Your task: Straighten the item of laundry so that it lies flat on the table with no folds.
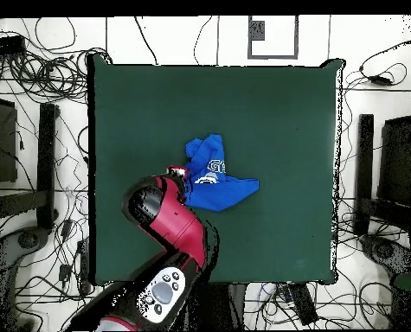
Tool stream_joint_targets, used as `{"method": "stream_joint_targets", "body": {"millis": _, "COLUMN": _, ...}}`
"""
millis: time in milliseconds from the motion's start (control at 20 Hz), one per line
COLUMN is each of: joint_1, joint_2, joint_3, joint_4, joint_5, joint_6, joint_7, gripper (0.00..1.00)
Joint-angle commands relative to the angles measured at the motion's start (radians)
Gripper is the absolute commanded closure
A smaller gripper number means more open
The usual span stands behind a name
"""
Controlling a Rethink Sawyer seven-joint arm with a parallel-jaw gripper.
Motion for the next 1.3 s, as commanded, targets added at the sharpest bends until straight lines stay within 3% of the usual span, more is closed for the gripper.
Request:
{"method": "stream_joint_targets", "body": {"millis": 50, "joint_1": -0.011, "joint_2": 0.025, "joint_3": 0.188, "joint_4": 0.024, "joint_5": -0.056, "joint_6": -0.097, "joint_7": 0.112, "gripper": 0.00}}
{"method": "stream_joint_targets", "body": {"millis": 1300, "joint_1": -0.009, "joint_2": 0.019, "joint_3": 0.190, "joint_4": 0.023, "joint_5": -0.069, "joint_6": -0.116, "joint_7": 0.140, "gripper": 0.00}}
